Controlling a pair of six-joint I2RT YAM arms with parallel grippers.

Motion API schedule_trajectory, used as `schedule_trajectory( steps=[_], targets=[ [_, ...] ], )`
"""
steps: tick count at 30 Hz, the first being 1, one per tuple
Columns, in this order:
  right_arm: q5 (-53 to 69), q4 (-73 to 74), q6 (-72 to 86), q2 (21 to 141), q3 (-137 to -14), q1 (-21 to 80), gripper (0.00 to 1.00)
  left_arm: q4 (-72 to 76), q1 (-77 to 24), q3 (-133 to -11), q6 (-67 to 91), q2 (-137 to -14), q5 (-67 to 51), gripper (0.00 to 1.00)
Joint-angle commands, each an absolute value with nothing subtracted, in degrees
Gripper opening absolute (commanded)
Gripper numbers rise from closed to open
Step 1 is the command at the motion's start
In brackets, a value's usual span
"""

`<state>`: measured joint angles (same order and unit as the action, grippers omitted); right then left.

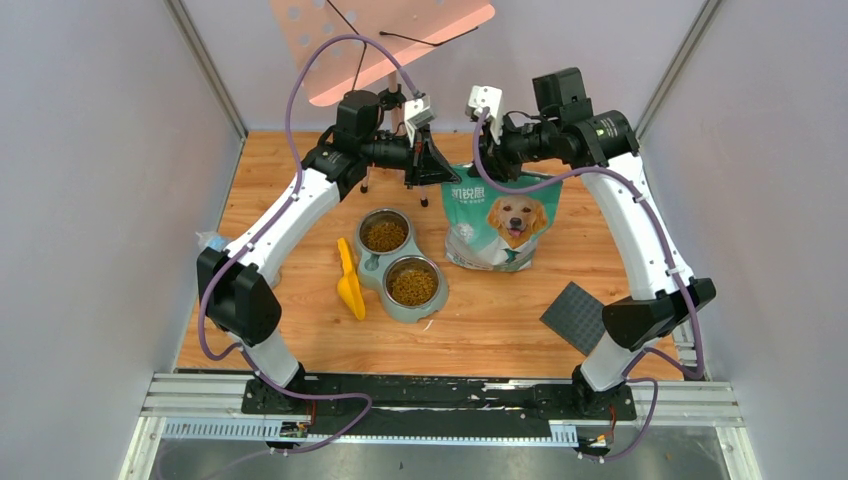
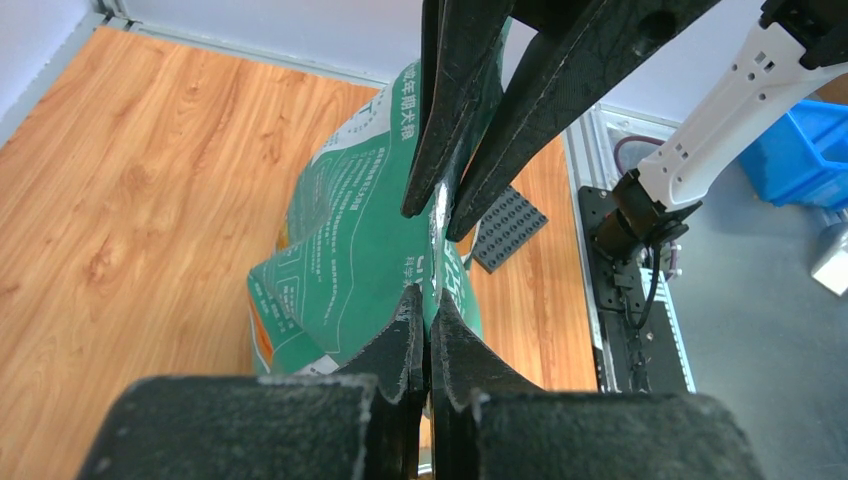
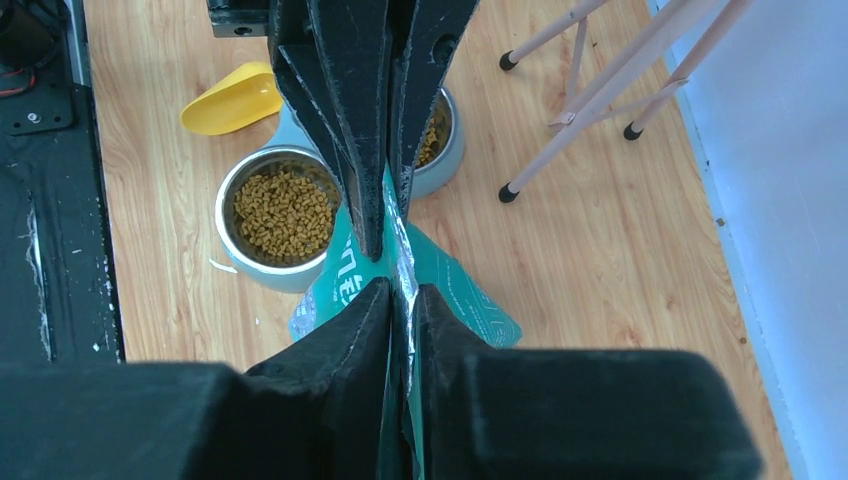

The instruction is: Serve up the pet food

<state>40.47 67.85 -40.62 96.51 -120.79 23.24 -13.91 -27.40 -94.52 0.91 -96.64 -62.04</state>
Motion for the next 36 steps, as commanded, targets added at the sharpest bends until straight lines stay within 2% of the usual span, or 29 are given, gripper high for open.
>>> schedule_trajectory(
  steps=[1, 7, 10, 12, 14, 15, 18, 23, 29, 31, 32, 34, 36],
  targets=[
    [41.96, 66.01, -40.6, 96.19, -120.92, 23.8, 0.16, -10.7, -27.6, -96.06, 0.73, -93.05, -62.76, 0.0],
    [42.13, 65.96, -41.02, 95.83, -119.89, 24.23, 0.21, -10.43, -27.6, -95.38, 1.07, -92.48, -62.64, 0.0],
    [42.27, 66.01, -41.75, 95.82, -119.64, 24.41, 0.12, -10.19, -27.6, -95.36, 1.62, -92.51, -62.6, 0.0],
    [42.44, 66.45, -42.4, 95.75, -119.53, 24.35, 0.01, -9.81, -27.6, -95.41, 2.38, -92.59, -62.6, 0.0],
    [42.98, 67.09, -43.35, 95.51, -119.53, 24.35, 0.0, -9.61, -27.6, -95.7, 2.65, -92.71, -62.95, 0.06],
    [43.31, 67.39, -43.72, 95.39, -119.53, 24.35, 0.0, -9.65, -27.6, -95.75, 2.49, -92.72, -62.96, 0.13],
    [43.6, 67.91, -44.03, 95.16, -119.53, 24.41, 0.0, -10.93, -27.87, -96.54, 0.49, -93.12, -63.02, 0.19],
    [43.03, 67.93, -43.95, 94.93, -119.44, 24.35, 0.0, -12.92, -28.86, -98.13, -2.34, -94.05, -63.45, 0.17],
    [42.3, 67.82, -43.79, 94.33, -118.91, 24.35, 0.0, -13.17, -29.44, -98.38, -2.71, -94.63, -62.92, 0.08],
    [41.85, 67.76, -43.45, 94.27, -118.73, 24.35, 0.0, -14.07, -29.44, -98.69, -3.51, -94.78, -62.51, 0.01],
    [41.44, 67.5, -42.94, 94.16, -118.6, 24.36, 0.01, -14.59, -29.44, -98.74, -3.93, -94.86, -62.25, 0.0],
    [40.17, 67.66, -41.92, 94.35, -118.58, 24.35, 0.15, -15.05, -29.44, -98.97, -4.11, -94.91, -62.08, 0.0],
    [39.16, 68.19, -42.94, 94.32, -118.21, 24.35, 0.2, -15.25, -29.44, -99.21, -4.18, -94.99, -62.14, 0.0]
  ],
)
